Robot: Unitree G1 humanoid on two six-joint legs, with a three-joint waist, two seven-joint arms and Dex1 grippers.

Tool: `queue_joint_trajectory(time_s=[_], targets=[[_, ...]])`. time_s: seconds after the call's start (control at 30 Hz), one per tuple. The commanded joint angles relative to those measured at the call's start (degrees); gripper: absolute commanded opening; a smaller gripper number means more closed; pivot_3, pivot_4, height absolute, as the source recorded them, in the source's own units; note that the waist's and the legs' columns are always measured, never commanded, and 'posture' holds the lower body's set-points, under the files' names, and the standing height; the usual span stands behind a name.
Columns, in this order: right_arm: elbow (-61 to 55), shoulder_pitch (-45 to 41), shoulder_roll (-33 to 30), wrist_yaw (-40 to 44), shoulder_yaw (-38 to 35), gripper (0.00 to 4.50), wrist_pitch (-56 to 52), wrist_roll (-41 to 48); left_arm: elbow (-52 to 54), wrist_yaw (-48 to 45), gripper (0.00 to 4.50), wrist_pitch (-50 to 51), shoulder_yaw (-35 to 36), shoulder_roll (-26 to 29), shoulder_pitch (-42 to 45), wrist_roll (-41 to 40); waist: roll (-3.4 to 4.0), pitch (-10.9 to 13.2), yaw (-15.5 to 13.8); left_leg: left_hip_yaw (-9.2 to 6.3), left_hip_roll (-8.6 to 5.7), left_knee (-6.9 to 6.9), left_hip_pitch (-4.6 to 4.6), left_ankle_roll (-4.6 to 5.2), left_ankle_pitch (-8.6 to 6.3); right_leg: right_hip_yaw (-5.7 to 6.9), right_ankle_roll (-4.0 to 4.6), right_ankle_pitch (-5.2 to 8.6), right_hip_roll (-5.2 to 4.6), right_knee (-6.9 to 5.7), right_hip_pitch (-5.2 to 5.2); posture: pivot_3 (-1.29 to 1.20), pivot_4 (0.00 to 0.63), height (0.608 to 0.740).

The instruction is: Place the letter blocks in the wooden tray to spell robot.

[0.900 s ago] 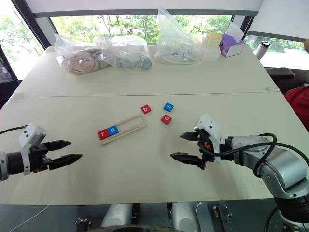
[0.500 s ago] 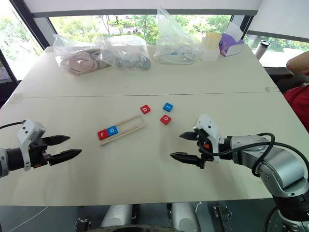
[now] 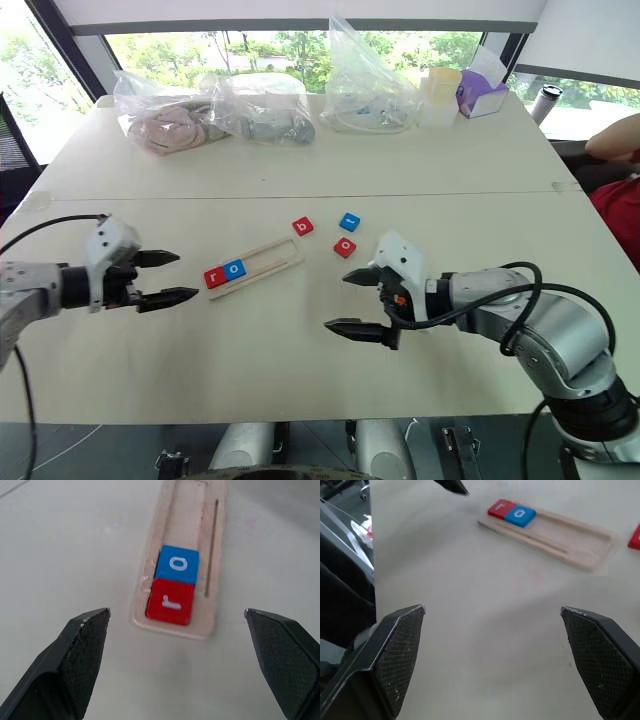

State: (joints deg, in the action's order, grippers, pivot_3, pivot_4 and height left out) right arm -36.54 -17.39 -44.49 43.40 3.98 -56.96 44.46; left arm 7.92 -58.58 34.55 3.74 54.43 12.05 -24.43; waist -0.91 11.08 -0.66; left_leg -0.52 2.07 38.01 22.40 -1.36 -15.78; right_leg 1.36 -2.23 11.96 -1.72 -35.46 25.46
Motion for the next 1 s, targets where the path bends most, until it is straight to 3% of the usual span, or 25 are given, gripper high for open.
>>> queue_joint_trajectory(time_s=[0.03, 0.33, 0.77, 0.9, 1.0], targets=[[-1.9, 0.4, 1.0, -1.7, 2.3, 4.46, 1.7, -2.3, -6.2, -1.2, 4.5, -5.0, -6.4, -1.9, 4.9, 5.9, 0.0, 0.0, 0.0, 0.0, 0.0, 0.0, -0.01, 0.01, -0.01, -0.02, -0.01, -0.02, 0.0, -0.03, -0.01, 0.0, 0.15, 0.739], [-1.1, 3.5, 1.1, -2.1, 4.4, 4.46, 5.5, -6.8, -17.2, -4.8, 4.5, -13.0, -14.4, -6.8, 9.9, 13.4, 0.01, -0.1, 0.0, 0.0, -0.05, 0.02, -0.12, 0.09, -0.04, -0.14, -0.09, -0.09, 0.03, -0.14, -0.08, 0.0, 0.15, 0.739], [-2.0, 4.1, 1.8, -3.0, 4.4, 4.46, 5.2, -7.5, -13.6, -6.6, 4.5, -10.9, -13.1, -7.5, 5.3, 12.8, 0.03, -0.1, 0.1, 0.07, -0.05, 0.05, -0.29, 0.1, -0.04, -0.28, -0.1, -0.09, 0.04, -0.16, -0.2, 0.0, 0.15, 0.739], [-2.1, 3.5, 1.9, -3.2, 4.2, 4.5, 4.7, -7.2, -14.9, -6.5, 3.27, -11.6, -13.1, -7.6, 4.4, 13.5, 0.06, -0.2, 0.3, 0.07, -0.05, 0.04, -0.35, 0.1, -0.05, -0.29, -0.09, -0.08, 0.05, -0.22, -0.19, 0.0, 0.15, 0.739], [-2.0, 3.4, 1.7, -3.1, 4.0, 4.5, 4.4, -7.1, -15.5, -6.6, 3.14, -12.2, -13.2, -7.6, 4.4, 13.7, 0.12, -0.2, 0.4, 0.09, -0.05, 0.04, -0.42, 0.1, -0.05, -0.32, -0.09, -0.08, 0.06, -0.28, -0.2, 0.0, 0.15, 0.739]])
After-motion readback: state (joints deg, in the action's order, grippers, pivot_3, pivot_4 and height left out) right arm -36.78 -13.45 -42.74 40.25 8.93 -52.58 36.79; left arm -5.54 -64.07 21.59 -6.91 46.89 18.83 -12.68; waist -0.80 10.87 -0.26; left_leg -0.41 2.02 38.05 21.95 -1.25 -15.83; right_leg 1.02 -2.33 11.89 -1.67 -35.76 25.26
